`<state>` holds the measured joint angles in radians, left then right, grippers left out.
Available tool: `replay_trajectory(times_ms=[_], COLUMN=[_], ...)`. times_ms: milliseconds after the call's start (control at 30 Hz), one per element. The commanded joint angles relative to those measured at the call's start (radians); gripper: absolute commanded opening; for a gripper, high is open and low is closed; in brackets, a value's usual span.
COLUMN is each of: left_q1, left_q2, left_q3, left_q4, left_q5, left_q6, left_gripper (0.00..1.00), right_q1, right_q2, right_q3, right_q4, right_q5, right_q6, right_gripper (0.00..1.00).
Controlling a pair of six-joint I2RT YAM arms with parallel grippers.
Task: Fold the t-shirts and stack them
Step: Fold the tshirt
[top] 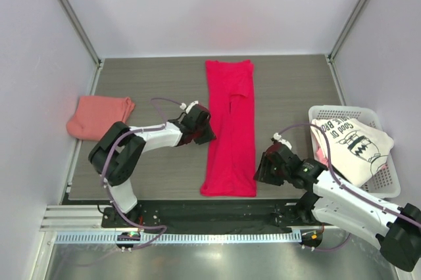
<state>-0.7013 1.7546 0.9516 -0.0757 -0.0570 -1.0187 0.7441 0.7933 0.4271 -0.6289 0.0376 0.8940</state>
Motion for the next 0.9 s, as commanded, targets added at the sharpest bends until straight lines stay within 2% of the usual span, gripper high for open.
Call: replay_trajectory(times_ms=[0, 33, 67, 333, 400, 433, 533, 633, 767, 867], left_q1=[0.017, 0.022, 0.031, 0.071, 0.071, 0.069, 0.060, 0.049, 0.004, -0.069], left_q2=[0.057, 0.078, 0.085, -0.001, -0.027, -0.036, -0.104, -0.220, -0.371, -0.475], left_q3=[0.061, 0.065, 0.079, 0.019, 0.004, -0.004, -0.075, -0.176, -0.301, -0.381], left_q4=[0.024, 0.019, -0.016, -0.049, -0.052, -0.053, -0.055, -0.058, -0.078, -0.082], left_q5=[0.042, 0.045, 0.030, -0.069, -0.044, -0.035, -0.033, -0.040, -0.034, -0.030], left_q6=[0.028, 0.031, 0.025, 0.042, 0.051, 0.051, 0.042, 0.019, -0.015, -0.049], left_gripper=[0.24, 0.16, 0.00, 0.01, 0.16, 0.32, 0.45, 0.52, 0.53, 0.52], right_q1=[0.027, 0.038, 0.041, 0.061, 0.081, 0.090, 0.120, 0.133, 0.144, 0.147], right_q2=[0.015, 0.017, 0.020, 0.050, 0.058, 0.067, 0.079, 0.090, 0.129, 0.139], right_q3=[-0.002, -0.001, 0.001, -0.013, -0.028, -0.033, -0.036, -0.042, -0.054, -0.053], right_q4=[-0.012, -0.011, -0.012, 0.011, 0.049, 0.057, 0.067, 0.081, 0.098, 0.095], right_q5=[-0.022, -0.021, -0.018, -0.024, -0.080, -0.085, -0.071, -0.064, -0.054, -0.042], right_q6=[0.016, 0.017, 0.017, 0.028, 0.045, 0.049, 0.072, 0.080, 0.094, 0.092], right_gripper=[0.42, 0.42, 0.41, 0.39, 0.40, 0.40, 0.41, 0.40, 0.38, 0.27])
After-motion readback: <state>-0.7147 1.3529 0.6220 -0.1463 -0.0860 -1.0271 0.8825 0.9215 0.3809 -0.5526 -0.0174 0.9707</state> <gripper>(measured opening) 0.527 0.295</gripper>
